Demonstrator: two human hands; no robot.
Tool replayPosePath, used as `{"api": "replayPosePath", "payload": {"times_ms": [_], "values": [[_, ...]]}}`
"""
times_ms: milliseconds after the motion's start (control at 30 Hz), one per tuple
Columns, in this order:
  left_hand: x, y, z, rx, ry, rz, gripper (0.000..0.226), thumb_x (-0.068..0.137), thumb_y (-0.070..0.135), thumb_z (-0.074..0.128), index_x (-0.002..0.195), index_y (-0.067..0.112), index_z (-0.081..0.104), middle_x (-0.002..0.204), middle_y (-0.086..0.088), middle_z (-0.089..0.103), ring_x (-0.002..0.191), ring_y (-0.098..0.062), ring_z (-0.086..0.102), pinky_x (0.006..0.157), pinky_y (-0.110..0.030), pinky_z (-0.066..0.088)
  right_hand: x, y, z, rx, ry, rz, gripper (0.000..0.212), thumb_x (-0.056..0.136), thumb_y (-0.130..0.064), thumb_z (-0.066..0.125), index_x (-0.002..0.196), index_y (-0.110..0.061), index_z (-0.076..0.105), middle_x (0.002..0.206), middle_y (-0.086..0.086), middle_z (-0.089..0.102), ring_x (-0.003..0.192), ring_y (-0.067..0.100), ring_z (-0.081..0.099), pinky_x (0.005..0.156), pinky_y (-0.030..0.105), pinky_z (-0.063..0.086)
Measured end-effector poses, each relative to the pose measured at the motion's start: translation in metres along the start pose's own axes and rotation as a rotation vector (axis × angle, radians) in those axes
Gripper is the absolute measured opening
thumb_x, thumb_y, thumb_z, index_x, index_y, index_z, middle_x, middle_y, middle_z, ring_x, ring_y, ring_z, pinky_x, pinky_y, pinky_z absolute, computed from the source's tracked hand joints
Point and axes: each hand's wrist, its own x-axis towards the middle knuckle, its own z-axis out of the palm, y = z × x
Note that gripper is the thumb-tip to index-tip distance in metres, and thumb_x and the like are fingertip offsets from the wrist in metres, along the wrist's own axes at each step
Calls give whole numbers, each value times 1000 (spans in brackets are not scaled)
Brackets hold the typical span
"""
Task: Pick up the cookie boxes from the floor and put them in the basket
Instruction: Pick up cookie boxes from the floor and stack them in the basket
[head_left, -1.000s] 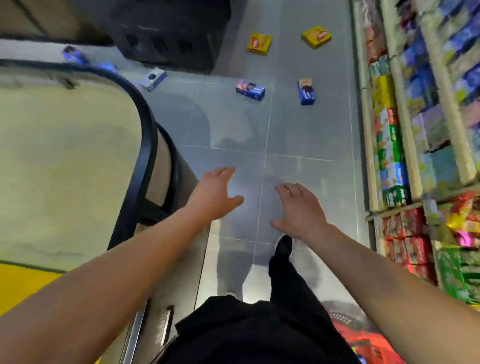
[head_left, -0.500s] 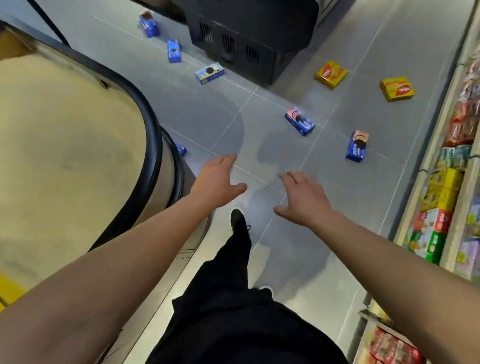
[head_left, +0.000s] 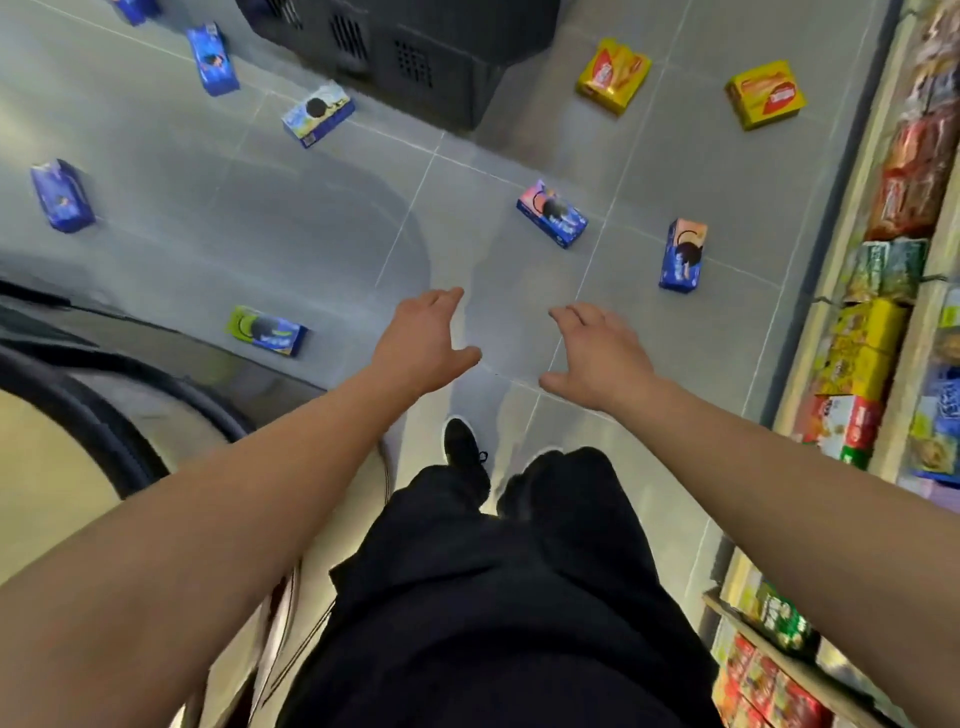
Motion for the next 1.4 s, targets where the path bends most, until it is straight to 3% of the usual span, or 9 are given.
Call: {"api": "replayPosePath", "payload": {"times_ms": [267, 467, 700, 867, 1067, 1233, 1400], "values": [[143, 45, -12, 117, -85, 65, 83, 78, 41, 69, 147, 14, 34, 149, -9, 40, 136, -31, 36, 111, -40, 33, 103, 79, -27, 136, -27, 94, 86, 78, -50, 66, 150, -23, 28, 151, 2, 34, 140, 28, 28, 113, 42, 27], [284, 105, -12, 131, -142, 23, 80, 82, 38, 68, 148, 13, 31, 152, -9, 36, 139, -28, 31, 113, -36, 24, 196, 170, -45, 255, -42, 147, 86, 77, -49, 67, 149, -21, 30, 152, 1, 32, 140, 26, 26, 115, 39, 26], [441, 139, 32, 225, -251, 78, 84, 79, 38, 70, 149, 16, 30, 152, -9, 34, 139, -30, 31, 112, -37, 26, 313, 259, -39, 321, -62, 211, 89, 73, -52, 69, 148, -21, 32, 150, 2, 33, 138, 26, 28, 113, 37, 27], [530, 119, 86, 307, -314, 111, 87, 77, 36, 73, 150, 20, 28, 156, -7, 28, 140, -30, 25, 112, -40, 29, 401, 286, 12, 407, -63, 259, 93, 68, -52, 71, 147, -20, 32, 145, 1, 37, 135, 26, 32, 113, 38, 30], [646, 67, 194, 427, -421, 194, 91, 76, 32, 75, 151, 19, 24, 157, -8, 23, 140, -32, 22, 112, -44, 31, 532, 317, 120, 498, -73, 346, 93, 67, -50, 75, 144, -17, 34, 142, 6, 40, 132, 29, 35, 111, 36, 30], [730, 21, 286, 566, -438, 344, 97, 76, 37, 73, 152, 21, 16, 160, -9, 14, 144, -32, 16, 117, -44, 23, 624, 339, 209, 500, -75, 371, 95, 68, -47, 77, 146, -17, 31, 146, 7, 36, 133, 31, 35, 110, 39, 32], [806, -16, 361, 638, -353, 391, 114, 64, 43, 80, 152, 24, 9, 161, -4, 5, 147, -32, 5, 118, -48, 15, 706, 346, 279, 484, 3, 363, 113, 62, -47, 80, 152, -16, 18, 154, 8, 23, 141, 32, 24, 113, 44, 30]]}}
